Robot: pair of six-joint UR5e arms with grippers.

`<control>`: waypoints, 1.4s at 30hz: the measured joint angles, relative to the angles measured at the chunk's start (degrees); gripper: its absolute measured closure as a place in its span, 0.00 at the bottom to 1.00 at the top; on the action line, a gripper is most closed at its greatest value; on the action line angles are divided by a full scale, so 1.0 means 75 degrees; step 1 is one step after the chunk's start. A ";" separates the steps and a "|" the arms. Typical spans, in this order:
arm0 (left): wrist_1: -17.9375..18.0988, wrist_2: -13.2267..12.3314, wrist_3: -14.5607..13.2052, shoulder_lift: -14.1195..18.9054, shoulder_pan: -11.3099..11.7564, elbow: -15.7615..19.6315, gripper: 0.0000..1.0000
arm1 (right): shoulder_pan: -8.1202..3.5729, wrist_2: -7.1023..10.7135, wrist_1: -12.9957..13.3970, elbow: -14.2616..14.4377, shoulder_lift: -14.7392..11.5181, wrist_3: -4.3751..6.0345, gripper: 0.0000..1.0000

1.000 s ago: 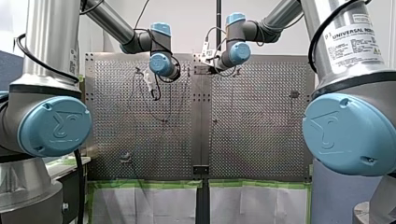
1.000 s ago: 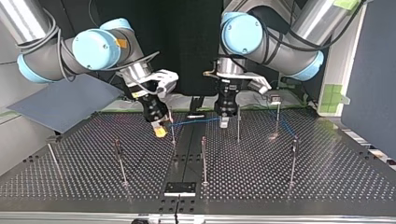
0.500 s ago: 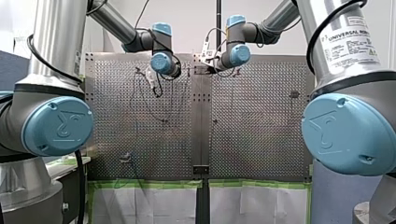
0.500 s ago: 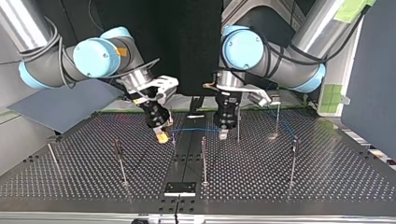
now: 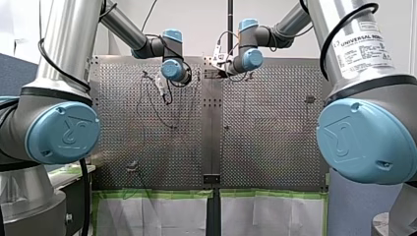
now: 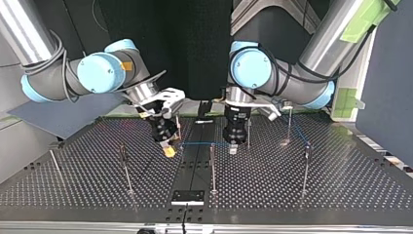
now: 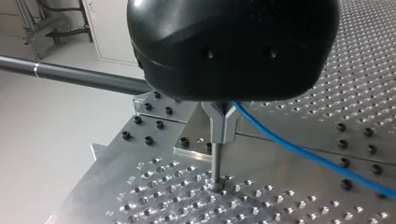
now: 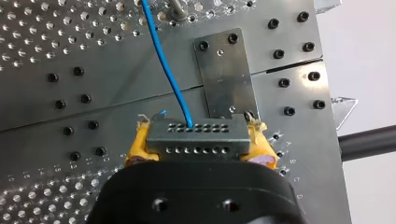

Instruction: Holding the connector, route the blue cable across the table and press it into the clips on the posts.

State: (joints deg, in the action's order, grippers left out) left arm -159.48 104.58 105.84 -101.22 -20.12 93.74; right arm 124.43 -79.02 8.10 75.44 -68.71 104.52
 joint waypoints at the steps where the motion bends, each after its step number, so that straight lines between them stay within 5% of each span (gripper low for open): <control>1: 0.0009 -0.0016 0.0006 -0.0014 0.0018 -0.0027 1.00 | 0.0000 0.0004 -0.0003 -0.0030 0.0017 0.0001 1.00; 21: -0.0128 -0.0281 0.0050 -0.0968 0.0299 -0.1139 1.00 | -0.0030 0.0070 -0.0010 -0.0664 0.0518 0.0082 1.00; 42: -0.0156 -0.0449 0.0060 -0.1000 0.0498 -0.1250 1.00 | -0.0636 0.0372 0.0105 -0.0814 0.0748 0.0165 1.00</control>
State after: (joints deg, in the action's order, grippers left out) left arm -160.66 101.21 106.29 -108.72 -16.39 84.37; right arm 119.66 -76.23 8.89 69.33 -63.11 105.75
